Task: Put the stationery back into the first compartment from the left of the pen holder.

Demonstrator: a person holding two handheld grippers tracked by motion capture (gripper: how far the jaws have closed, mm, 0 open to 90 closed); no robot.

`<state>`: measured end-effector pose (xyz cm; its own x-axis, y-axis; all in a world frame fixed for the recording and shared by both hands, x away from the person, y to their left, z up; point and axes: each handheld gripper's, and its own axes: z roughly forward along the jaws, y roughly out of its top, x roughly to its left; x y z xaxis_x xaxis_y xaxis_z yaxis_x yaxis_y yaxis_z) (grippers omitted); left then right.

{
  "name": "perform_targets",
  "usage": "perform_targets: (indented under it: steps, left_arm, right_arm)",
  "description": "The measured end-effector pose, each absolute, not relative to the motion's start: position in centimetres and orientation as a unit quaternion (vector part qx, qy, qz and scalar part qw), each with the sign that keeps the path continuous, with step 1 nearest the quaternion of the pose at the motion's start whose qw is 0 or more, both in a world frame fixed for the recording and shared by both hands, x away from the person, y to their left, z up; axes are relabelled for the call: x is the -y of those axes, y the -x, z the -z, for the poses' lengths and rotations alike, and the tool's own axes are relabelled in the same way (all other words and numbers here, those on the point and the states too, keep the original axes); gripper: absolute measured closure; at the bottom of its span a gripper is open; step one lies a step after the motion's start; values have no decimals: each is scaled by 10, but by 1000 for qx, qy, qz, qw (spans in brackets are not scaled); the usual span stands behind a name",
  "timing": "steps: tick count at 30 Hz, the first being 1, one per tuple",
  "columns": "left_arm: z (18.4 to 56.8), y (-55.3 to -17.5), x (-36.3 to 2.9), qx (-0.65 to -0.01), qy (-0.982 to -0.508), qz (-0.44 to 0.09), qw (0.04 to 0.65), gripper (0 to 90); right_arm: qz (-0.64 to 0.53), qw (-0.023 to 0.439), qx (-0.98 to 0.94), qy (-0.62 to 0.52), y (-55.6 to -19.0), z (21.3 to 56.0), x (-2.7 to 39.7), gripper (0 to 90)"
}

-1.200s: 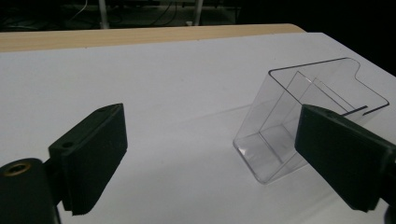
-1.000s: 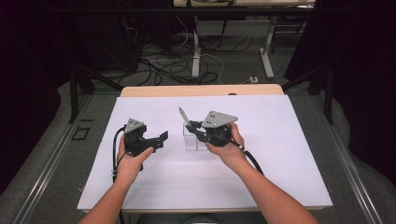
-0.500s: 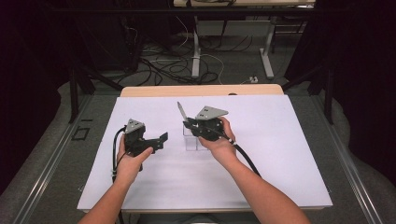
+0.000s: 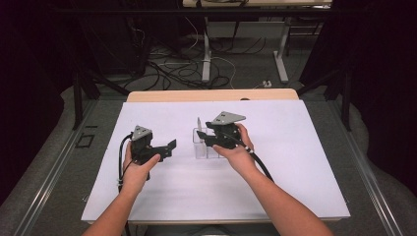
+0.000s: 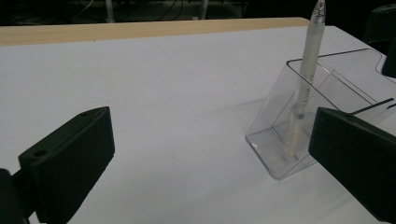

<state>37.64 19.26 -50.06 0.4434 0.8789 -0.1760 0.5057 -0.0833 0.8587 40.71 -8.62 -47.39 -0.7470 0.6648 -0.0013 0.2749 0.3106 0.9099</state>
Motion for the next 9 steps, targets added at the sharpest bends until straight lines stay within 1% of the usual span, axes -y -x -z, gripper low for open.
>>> perform_targets:
  steps: [1,3,5,9]
  left_arm:
    - [500,-376,-193,-489,-708,-199,470,0]
    - [500,-377,-194,-489,-707,-200,471,0]
    - [500,-377,-195,-490,-705,-200,472,1]
    - [499,-377,-196,-490,-704,-203,473,0]
  right_arm:
    - [-505,203,-782,-304,-405,473,89,417]
    - [-512,217,-770,-312,-401,472,97,399]
    - [-512,205,-769,-324,-398,469,105,350]
    - [-507,205,-764,-342,-389,464,120,180]
